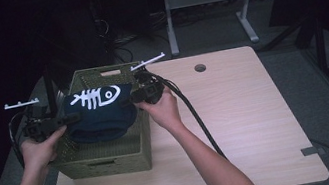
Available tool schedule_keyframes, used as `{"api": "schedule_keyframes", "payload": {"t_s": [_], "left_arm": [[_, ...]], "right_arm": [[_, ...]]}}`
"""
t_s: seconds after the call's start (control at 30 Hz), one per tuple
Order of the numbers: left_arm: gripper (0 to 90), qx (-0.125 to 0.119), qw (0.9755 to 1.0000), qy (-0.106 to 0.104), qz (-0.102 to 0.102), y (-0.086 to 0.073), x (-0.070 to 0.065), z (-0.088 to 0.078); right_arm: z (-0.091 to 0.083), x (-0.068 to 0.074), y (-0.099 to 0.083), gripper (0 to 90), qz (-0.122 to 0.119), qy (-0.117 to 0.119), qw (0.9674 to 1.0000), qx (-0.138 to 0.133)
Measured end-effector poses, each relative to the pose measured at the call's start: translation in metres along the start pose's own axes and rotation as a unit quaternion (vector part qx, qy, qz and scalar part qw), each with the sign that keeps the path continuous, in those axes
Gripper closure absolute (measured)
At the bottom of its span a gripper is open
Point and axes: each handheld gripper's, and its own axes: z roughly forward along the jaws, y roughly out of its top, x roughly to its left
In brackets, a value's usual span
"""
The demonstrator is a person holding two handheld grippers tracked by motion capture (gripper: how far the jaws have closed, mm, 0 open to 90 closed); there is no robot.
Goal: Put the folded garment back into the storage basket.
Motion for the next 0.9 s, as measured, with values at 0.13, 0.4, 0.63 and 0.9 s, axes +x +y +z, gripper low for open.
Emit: {"api": "schedule_keyframes", "payload": {"t_s": [0.13,0.4,0.63,0.9], "left_arm": [[64.7,0.005,0.9999,0.009,-0.002,-0.002,0.004,0.003],[64.9,0.022,0.9993,0.031,0.001,-0.007,0.011,0.010],[65.1,0.032,0.9985,0.043,-0.003,-0.010,0.019,0.013],[63.5,0.054,0.9966,0.062,0.008,-0.010,0.018,0.023]], "right_arm": [[0.007,-0.002,-0.001,70.3,0.003,-0.005,1.0000,0.004],[0.020,-0.006,-0.005,70.2,-0.001,-0.017,0.9997,0.017],[0.031,-0.012,-0.010,69.8,0.004,-0.012,0.9996,0.023],[0.035,-0.015,-0.018,68.5,0.010,-0.022,0.9994,0.026]]}}
